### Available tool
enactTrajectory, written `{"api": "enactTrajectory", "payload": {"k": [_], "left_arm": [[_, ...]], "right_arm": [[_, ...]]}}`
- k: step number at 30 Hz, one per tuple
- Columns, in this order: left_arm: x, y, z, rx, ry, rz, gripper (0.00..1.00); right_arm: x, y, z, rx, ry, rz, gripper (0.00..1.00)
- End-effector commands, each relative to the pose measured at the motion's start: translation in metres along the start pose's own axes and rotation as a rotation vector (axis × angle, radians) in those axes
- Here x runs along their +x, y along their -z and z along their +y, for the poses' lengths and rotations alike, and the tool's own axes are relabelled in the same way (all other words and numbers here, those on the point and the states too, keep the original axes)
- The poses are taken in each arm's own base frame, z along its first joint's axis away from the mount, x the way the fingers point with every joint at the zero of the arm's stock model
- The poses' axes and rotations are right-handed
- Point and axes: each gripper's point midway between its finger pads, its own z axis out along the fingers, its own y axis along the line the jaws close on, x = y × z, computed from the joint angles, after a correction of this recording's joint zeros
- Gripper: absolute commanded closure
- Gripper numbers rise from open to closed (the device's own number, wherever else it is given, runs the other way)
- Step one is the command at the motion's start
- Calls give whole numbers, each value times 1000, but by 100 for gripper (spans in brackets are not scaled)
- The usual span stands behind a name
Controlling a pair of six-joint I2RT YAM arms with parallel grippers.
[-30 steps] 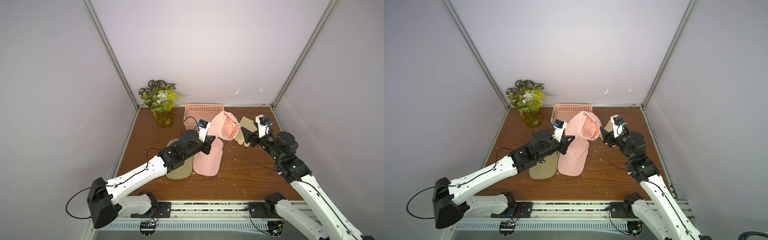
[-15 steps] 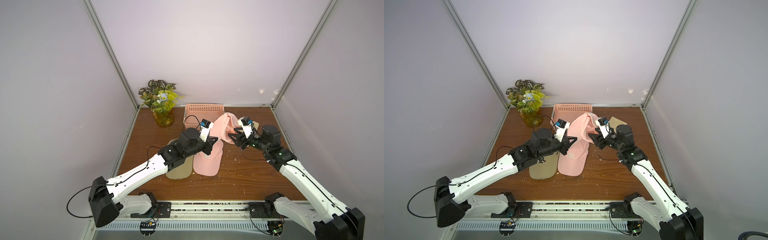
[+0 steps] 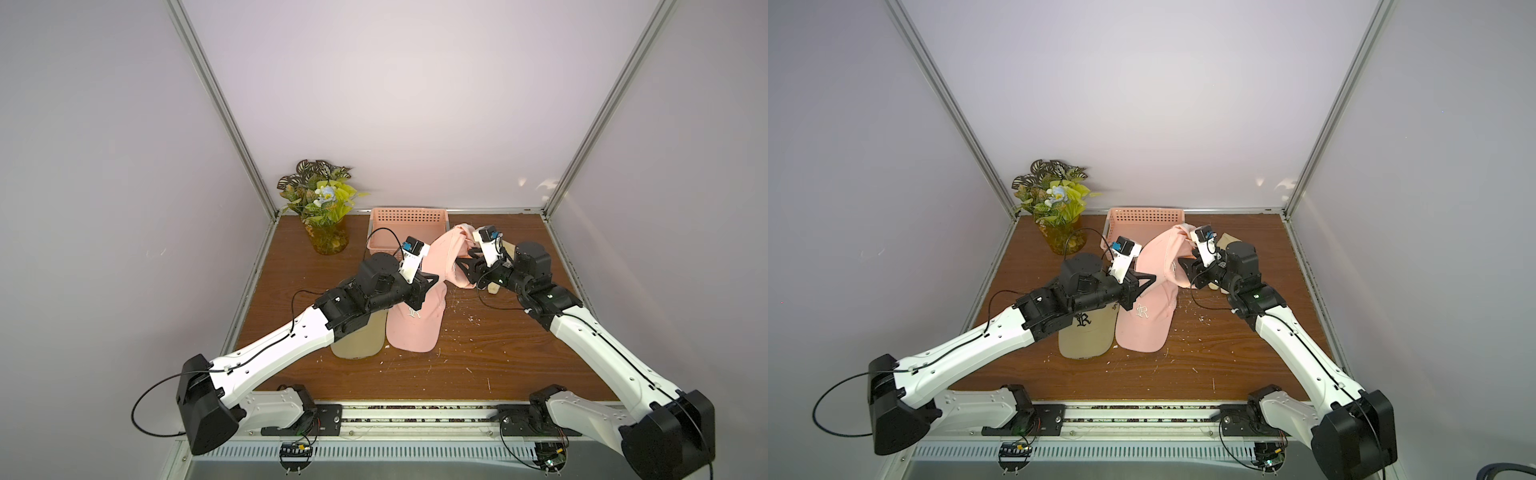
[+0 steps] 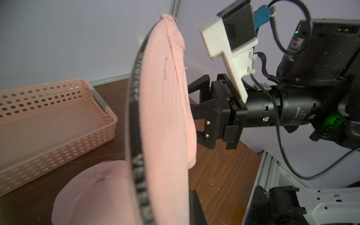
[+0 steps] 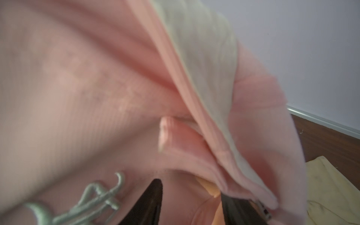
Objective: Turn the baseball cap inside out
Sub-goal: Turn over the baseball cap.
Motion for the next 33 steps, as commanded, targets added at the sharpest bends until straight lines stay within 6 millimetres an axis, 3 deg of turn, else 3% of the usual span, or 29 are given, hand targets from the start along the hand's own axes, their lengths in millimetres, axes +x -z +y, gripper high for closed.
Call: {"api": "enactTrajectory", "payload": {"k": [1, 4, 7, 14, 19, 24, 26, 29, 33], "left_arm": [[-29, 15, 12, -91, -2, -88, 98], [-29, 16, 15, -111, -11, -86, 98], [-29, 14, 0, -27, -26, -80, 98], [-34, 15, -12, 38, -21, -96, 98], [-37, 16, -19, 77, -22, -100, 97], [-35, 17, -26, 114, -33, -91, 97], [-32, 17, -27, 121, -39, -77, 95], [-27, 16, -27, 128, -52, -55, 95], [-24, 15, -32, 159, -68, -41, 95]], "right_arm": [[-19, 15, 3, 4, 12, -55, 51], [-22, 28, 8, 4, 18, -84, 57], [-24, 33, 18, -46, 18, -90, 62], [-18, 18, 35, -181, -33, -36, 75], [-12, 7, 23, -130, -63, -23, 77], [-12, -2, 4, -33, -77, -18, 65], [-13, -2, -9, 40, -79, -25, 56], [-14, -2, -16, 67, -78, -44, 36], [-19, -4, -15, 30, -60, -80, 28]]}}
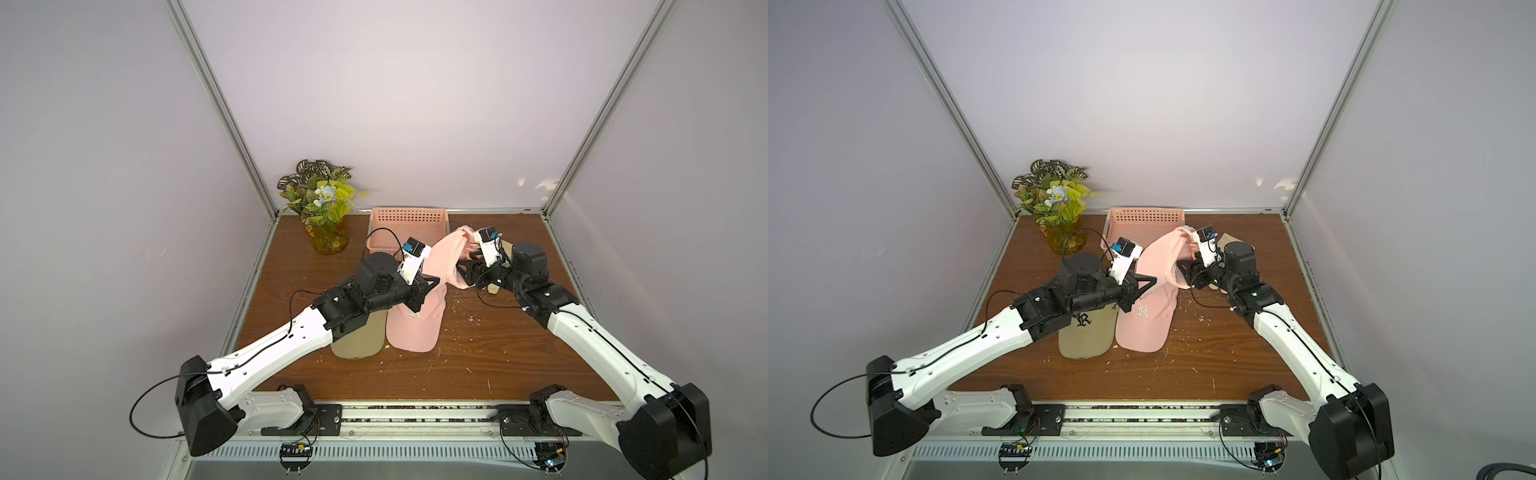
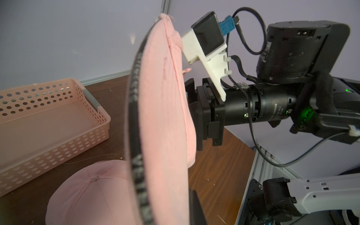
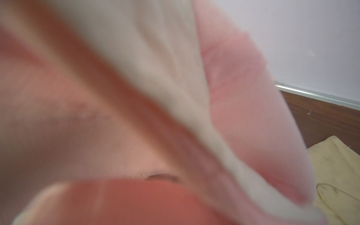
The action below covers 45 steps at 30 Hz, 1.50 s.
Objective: Turn the baseball cap inside out
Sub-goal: Turn over the baseball cap.
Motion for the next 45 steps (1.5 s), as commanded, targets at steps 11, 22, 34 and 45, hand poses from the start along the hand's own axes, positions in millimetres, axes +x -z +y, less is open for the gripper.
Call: {"api": "enactTrajectory", "payload": {"k": [11, 22, 34, 45], "left_arm": [[-24, 6, -17, 72, -65, -39, 100], [-24, 7, -10, 30, -87, -38, 100], [-25, 11, -5, -5, -100, -48, 100], [-34, 13, 7, -89, -187, -42, 100]], "right_arm": [[-31, -2, 19, -237, 158, -119, 27], [-19, -6, 49, -510, 183, -74, 33], [-30, -14, 38, -436, 162, -84, 83], [-21, -10, 9, -237, 143, -61, 43]]}}
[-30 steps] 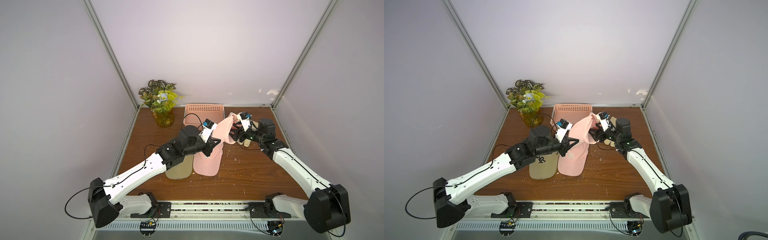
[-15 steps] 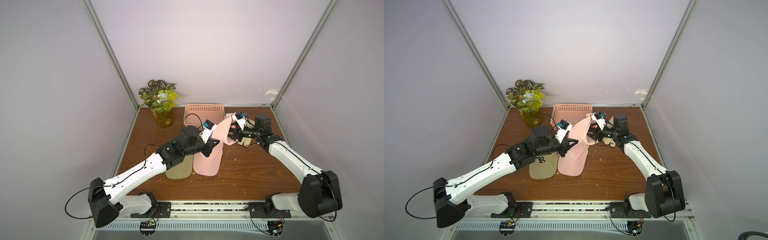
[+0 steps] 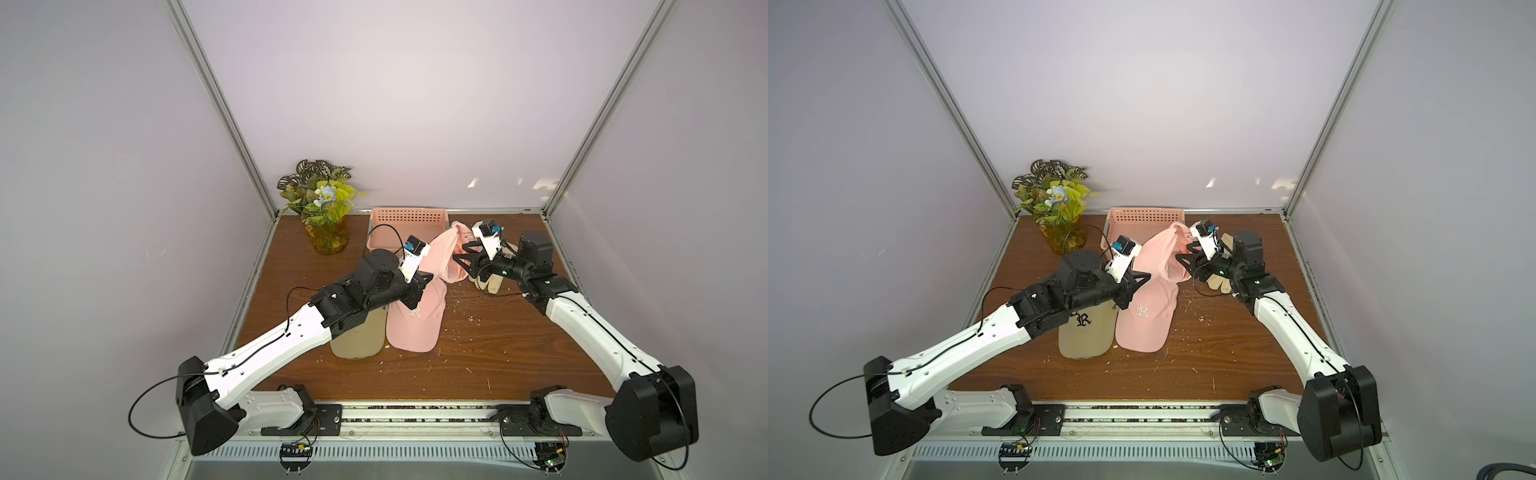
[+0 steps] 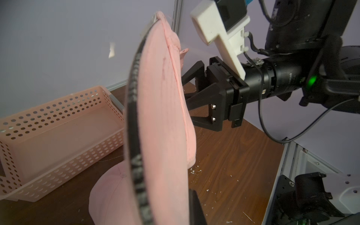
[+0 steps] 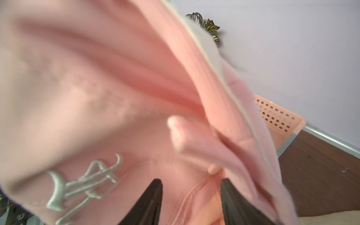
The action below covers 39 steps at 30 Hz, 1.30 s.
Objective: Turn the baseball cap inside out
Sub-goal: Turn over the baseball cap.
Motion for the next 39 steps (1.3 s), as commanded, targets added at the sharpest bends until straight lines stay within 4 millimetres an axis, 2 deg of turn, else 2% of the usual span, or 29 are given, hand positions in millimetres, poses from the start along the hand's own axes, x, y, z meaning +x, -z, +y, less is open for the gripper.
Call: {"api": "enactTrajectory", "payload": {"k": [1, 6, 10, 14, 19, 22, 27, 30, 39], "left_arm": [[-24, 6, -8, 38, -69, -64, 100], [-16, -7, -23, 137, -58, -12, 100], [6, -30, -38, 243, 35, 63, 100], [33, -53, -46, 313, 148, 125, 100], [76, -83, -35, 267, 321, 219, 100], [100, -97, -35, 254, 374, 276, 100], [130, -117, -29, 179, 384, 373, 100], [143, -124, -22, 133, 381, 417, 100], [154, -129, -16, 76, 344, 465, 100]], "right_arm": [[0, -4, -3, -10, -6, 14, 42], [15, -6, -14, 42, -59, 78, 39], [52, 6, -26, 178, -160, 152, 37], [93, 19, -25, 246, -274, 178, 35], [141, 39, -30, 388, -429, 197, 34], [166, 50, -34, 467, -489, 225, 34], [203, 52, -34, 507, -576, 301, 34], [216, 48, -37, 516, -599, 332, 34], [235, 44, -61, 643, -667, 391, 38]]}}
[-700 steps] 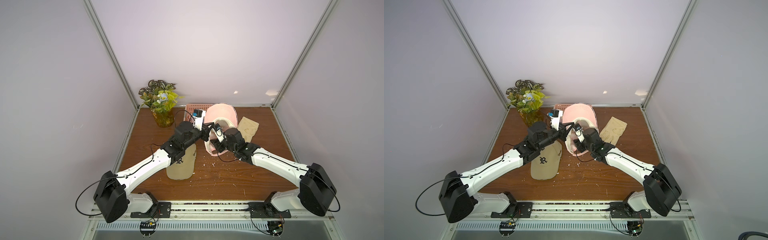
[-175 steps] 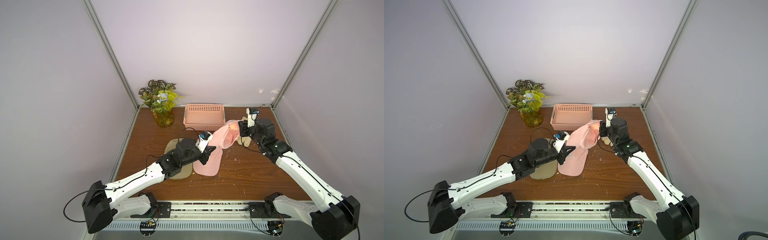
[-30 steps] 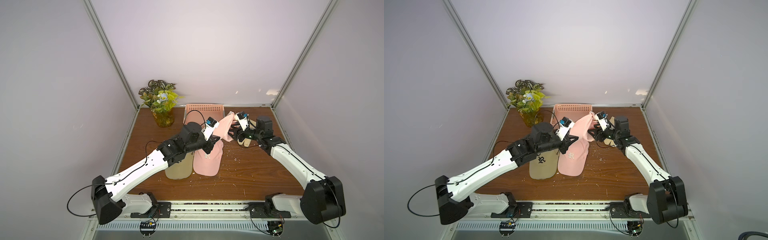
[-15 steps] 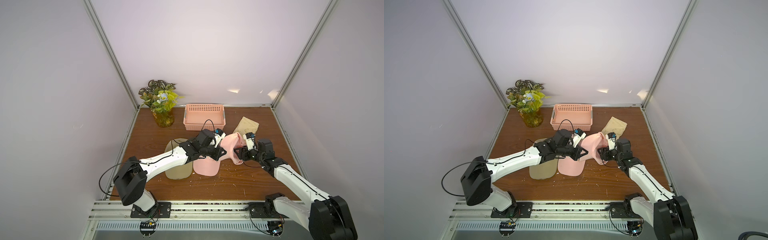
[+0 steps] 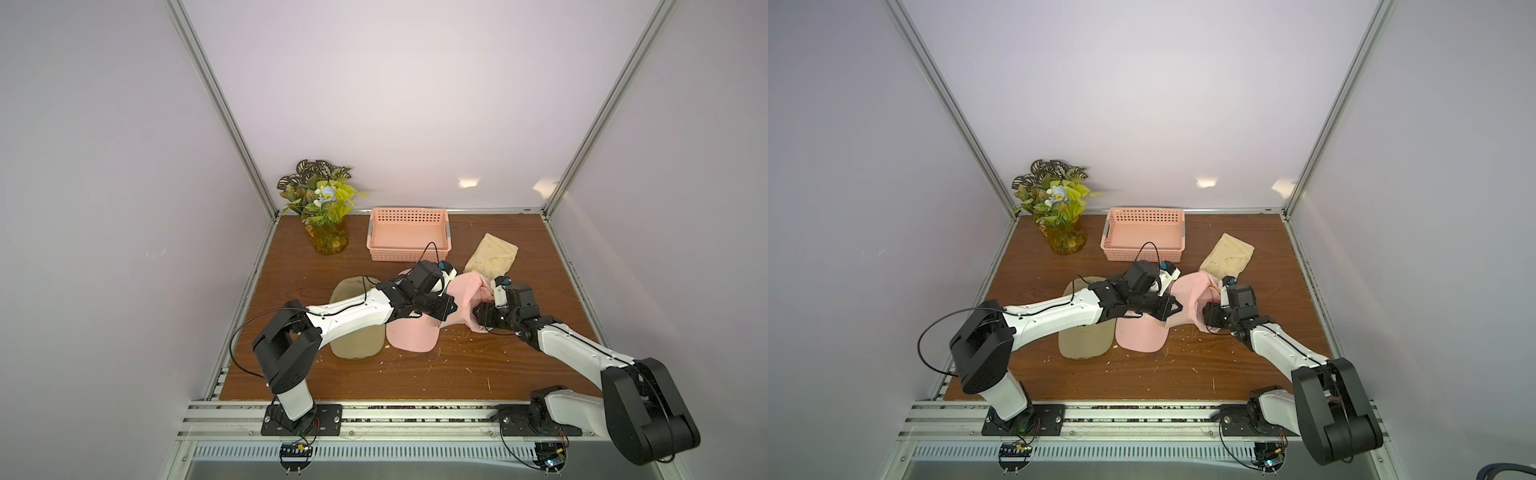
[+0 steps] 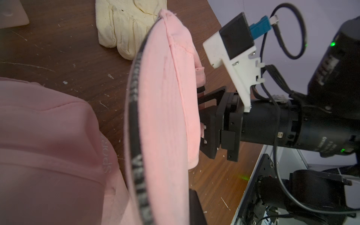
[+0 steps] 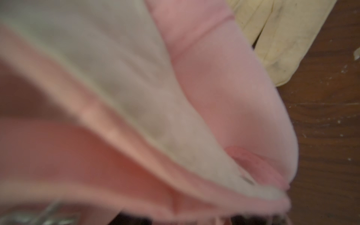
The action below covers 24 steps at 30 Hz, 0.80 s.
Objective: Turn the baseball cap inside out
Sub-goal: Turn over the baseball cap.
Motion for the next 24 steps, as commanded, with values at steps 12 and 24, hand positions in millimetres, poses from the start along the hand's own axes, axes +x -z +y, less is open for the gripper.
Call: {"api": "enactTrajectory", "payload": {"k": [12, 24], "left_arm": [[-29, 12, 4, -52, -52, -39, 100], [-116, 88, 63, -60, 51, -258, 100]], "right_arm": [[-52, 18, 35, -126, 56, -157, 100], [-113, 143, 100, -721, 138, -447, 100]]}}
